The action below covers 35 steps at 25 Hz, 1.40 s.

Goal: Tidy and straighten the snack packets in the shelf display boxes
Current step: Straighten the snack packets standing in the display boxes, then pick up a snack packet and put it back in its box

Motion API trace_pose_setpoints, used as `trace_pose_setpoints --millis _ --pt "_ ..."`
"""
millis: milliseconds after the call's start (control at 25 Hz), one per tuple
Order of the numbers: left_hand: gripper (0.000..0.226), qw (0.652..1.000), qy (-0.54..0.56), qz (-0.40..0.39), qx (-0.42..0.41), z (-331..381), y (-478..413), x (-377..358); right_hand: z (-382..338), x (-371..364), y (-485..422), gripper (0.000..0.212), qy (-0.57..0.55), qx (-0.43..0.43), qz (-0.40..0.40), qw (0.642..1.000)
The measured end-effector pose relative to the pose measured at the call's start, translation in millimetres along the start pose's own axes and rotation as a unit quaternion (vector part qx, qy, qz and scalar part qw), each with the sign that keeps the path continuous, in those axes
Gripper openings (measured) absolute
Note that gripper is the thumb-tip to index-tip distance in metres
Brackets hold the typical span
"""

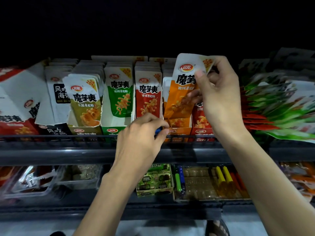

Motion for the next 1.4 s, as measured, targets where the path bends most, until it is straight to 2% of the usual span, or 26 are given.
trace_pose_setpoints --millis 160,280,360,480,840,1240,1400 --pt "0.015 1.0 0.0 -0.003 0.002 -1 0 0 4 -4 2 0.033 0.05 0.0 -0.019 0.999" --pt "0.016 1.0 -0.001 -0.004 0.005 -1 0 0 9 -11 7 0.059 0.137 -0.009 -0.05 0.989" --pt "0.016 1.0 -0.002 -0.008 0.008 -1 0 0 15 -23 14 0.075 0.206 -0.003 -0.094 0.974" --pt "0.016 1.0 -0.006 -0.013 0.012 -2 -1 -1 26 -34 17 0.085 0.284 -0.003 -0.133 0.95" --pt "0.016 1.0 0.008 -0.022 0.017 -3 -1 -2 27 -40 16 0.113 0.426 0.048 -0.158 0.89" --pt "0.014 0.999 0.027 -0.028 0.005 -2 -4 -3 26 -48 10 0.131 0.508 0.072 -0.18 0.839" --pt "0.015 0.999 0.035 -0.03 0.007 -2 -5 -4 27 -51 8 0.123 0.508 0.075 -0.15 0.845"
Point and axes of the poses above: each hand's wrist, its own y-axis away from the middle knuckle, its own x-axis out of the back of the hand, z = x × y, the point moved 8 cm from there along -y, towards the middle knuckle, and after that the axes turned 2 degrees about y, right-handed, at the moved point
